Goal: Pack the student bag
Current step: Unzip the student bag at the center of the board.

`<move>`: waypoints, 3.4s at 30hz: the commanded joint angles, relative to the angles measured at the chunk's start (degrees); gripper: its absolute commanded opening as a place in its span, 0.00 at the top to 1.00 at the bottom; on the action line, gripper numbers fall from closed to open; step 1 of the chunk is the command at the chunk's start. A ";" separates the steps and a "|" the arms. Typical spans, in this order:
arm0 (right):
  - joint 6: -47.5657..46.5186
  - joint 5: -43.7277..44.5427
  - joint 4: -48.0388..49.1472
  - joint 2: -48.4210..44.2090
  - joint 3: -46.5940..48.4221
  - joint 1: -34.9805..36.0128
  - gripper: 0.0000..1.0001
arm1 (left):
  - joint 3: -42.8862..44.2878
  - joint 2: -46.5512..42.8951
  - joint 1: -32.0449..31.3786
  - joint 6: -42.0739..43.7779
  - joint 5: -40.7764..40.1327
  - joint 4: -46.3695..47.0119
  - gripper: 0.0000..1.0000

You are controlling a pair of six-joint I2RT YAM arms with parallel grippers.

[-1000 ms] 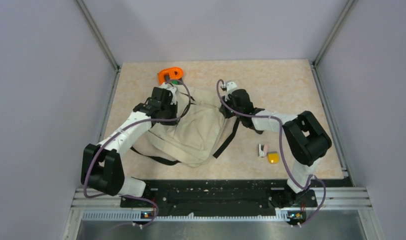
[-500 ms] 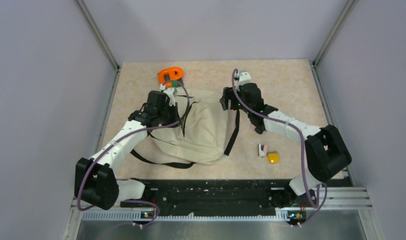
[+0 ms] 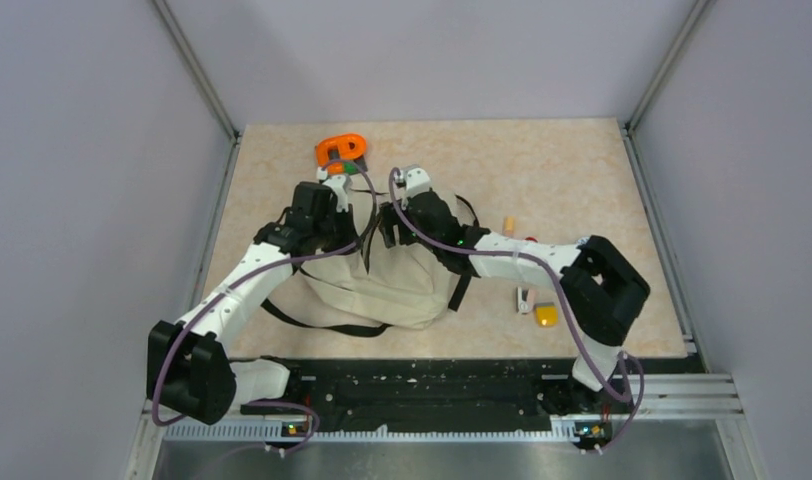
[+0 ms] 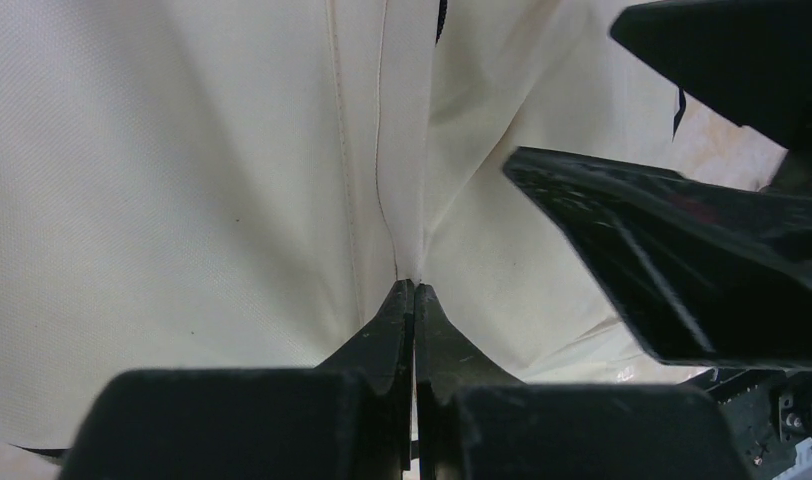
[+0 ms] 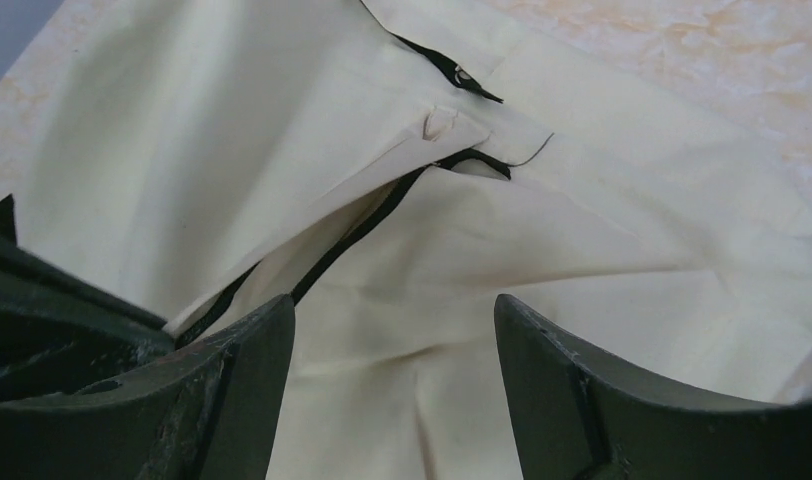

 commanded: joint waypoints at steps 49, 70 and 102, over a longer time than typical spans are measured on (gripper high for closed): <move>0.21 -12.48 -5.21 -0.27 4.61 -8.95 1.00 | 2.25 3.27 -0.28 1.60 5.14 6.33 0.45; -0.17 -14.87 -4.37 -4.91 0.91 -9.85 1.00 | 7.58 14.27 -2.06 5.74 -18.07 -1.34 1.00; 7.42 5.99 -31.59 -37.44 -27.46 -22.34 0.21 | 7.57 2.25 -2.07 6.41 -1.73 -3.52 0.26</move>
